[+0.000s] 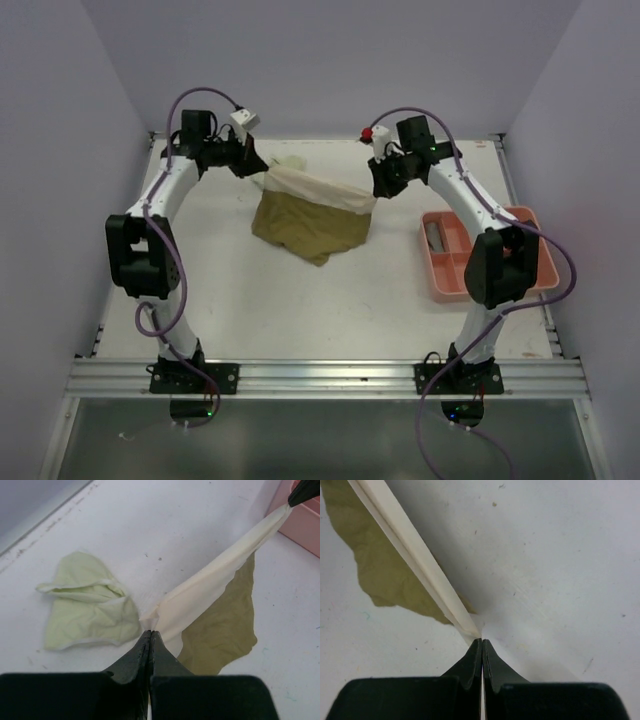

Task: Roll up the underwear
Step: Flatten the underwear

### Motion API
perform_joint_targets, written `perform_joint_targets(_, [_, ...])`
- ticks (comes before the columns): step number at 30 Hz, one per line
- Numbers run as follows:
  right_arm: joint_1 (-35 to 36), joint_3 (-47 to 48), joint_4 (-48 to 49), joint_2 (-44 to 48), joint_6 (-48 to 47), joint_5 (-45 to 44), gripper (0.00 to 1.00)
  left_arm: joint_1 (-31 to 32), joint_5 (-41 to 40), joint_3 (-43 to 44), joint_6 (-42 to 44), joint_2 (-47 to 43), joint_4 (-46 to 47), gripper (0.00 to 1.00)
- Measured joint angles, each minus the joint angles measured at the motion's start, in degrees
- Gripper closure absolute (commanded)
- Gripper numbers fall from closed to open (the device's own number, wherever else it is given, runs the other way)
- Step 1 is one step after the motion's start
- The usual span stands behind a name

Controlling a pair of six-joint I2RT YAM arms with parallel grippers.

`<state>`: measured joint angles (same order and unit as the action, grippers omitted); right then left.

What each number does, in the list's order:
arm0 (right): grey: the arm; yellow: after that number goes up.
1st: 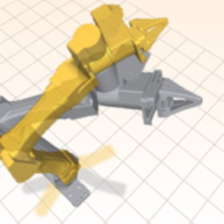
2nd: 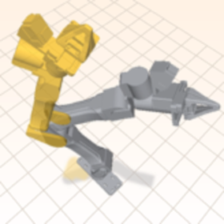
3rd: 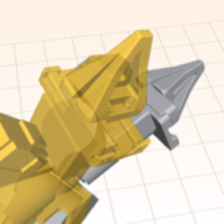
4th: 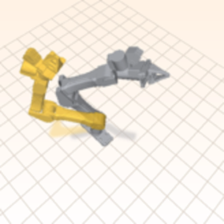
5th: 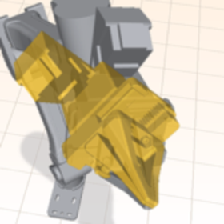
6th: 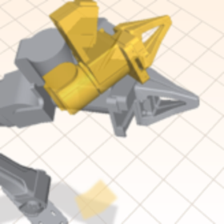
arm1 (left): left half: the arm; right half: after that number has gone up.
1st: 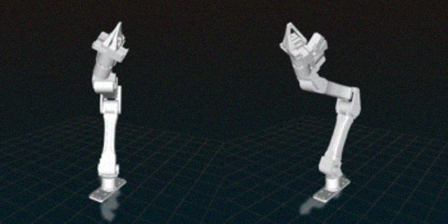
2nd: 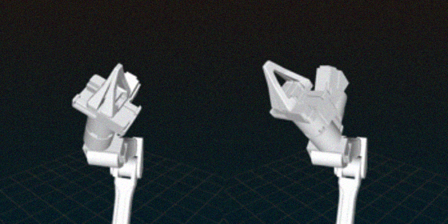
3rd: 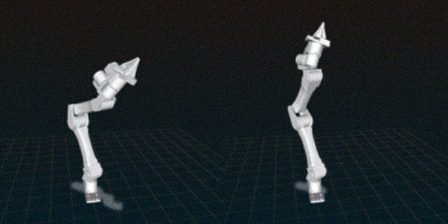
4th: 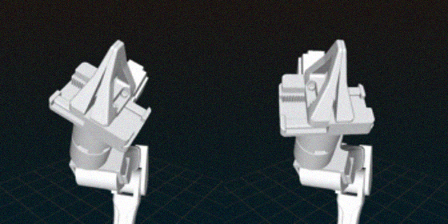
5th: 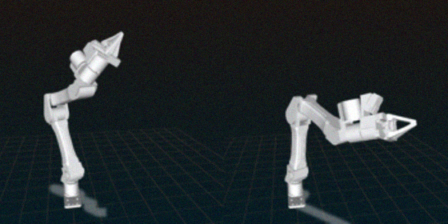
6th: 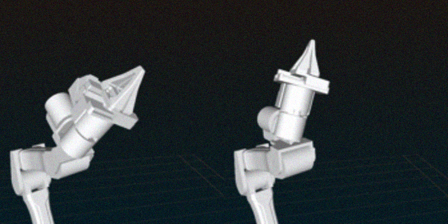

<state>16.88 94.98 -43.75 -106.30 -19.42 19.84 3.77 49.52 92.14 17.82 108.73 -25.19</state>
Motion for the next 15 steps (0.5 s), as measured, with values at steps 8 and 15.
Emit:
perform_joint_targets(8, [0.0, 13.8, -2.0, -1.1, -2.7, 0.5, 1.0, -2.6, 6.5, 4.9, 7.6, 0.6, -0.5, 1.0])
perform_joint_targets(15, [0.0, 9.3, -3.5, 4.7, -8.4, 4.0, 1.0, -2.6, 10.7, -9.4, 31.1, -12.2, -10.9, 1.0])
